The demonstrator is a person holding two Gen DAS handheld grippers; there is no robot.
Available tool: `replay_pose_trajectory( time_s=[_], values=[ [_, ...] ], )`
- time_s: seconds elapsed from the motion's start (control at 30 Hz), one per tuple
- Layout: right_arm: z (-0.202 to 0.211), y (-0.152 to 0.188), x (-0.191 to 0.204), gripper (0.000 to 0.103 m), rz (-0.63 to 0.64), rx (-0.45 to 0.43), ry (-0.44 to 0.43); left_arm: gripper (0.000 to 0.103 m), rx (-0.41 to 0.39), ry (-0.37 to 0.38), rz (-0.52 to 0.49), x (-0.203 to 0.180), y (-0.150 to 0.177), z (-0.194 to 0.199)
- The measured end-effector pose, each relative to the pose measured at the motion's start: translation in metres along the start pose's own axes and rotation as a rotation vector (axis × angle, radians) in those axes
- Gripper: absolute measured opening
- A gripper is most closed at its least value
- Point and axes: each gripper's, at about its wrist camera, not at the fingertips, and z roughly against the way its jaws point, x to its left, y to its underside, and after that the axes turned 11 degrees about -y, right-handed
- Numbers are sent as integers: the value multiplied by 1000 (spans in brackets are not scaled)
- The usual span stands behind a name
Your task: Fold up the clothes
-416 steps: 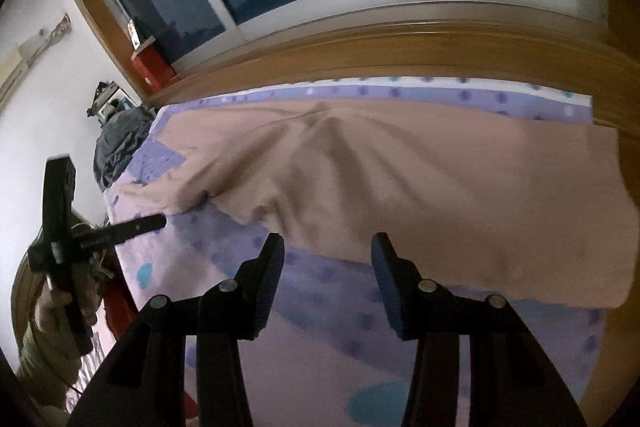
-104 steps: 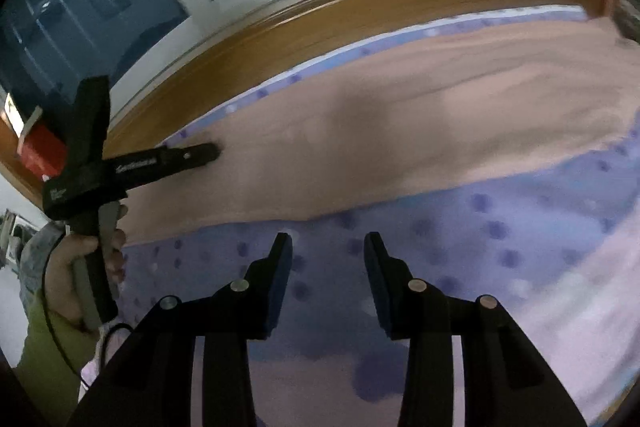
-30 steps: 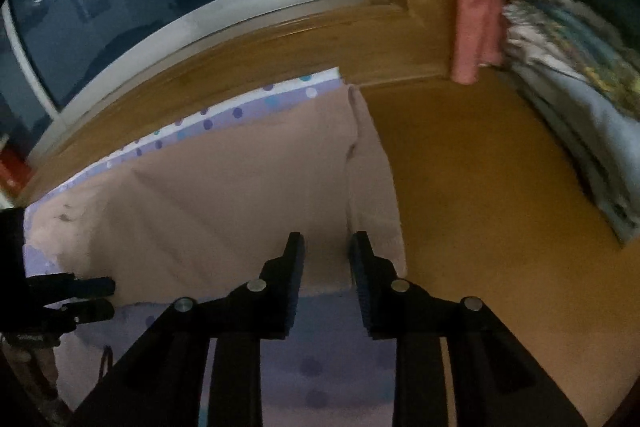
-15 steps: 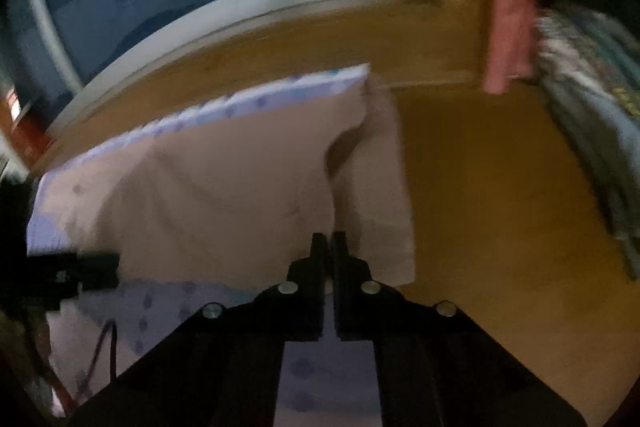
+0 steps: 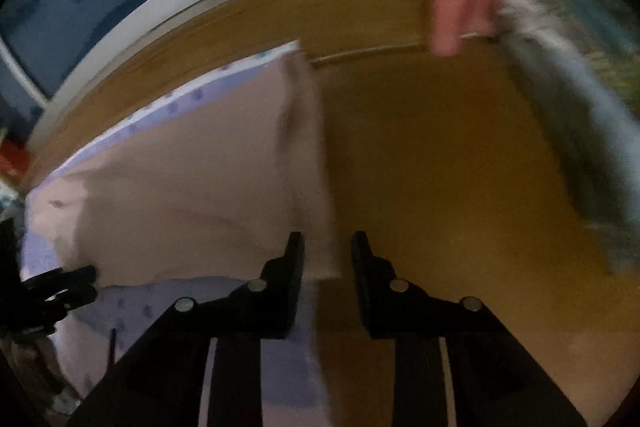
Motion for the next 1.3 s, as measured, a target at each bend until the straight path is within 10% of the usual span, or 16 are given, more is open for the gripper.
replay_pose_trajectory(
  time_s=[0.3, 0.53, 0.7, 0.9, 1.3],
  values=[
    [-32, -51, 42, 25, 133, -40, -67, 44, 11, -3, -50, -16, -8, -5],
    [-83, -77, 12, 20, 68, -55, 204, 46, 7, -8, -24, -19, -1, -3],
    [-37, -74, 40, 19, 111, -135, 49, 46, -19, -8, 38, -7, 5, 14],
    [-70, -48, 141, 19, 341, 53, -256, 46, -57, -94, 104, 24, 3, 20],
    [-125, -71, 149, 5, 199, 47, -179, 46, -81, -91, 154, 43, 33, 37]
  ],
)
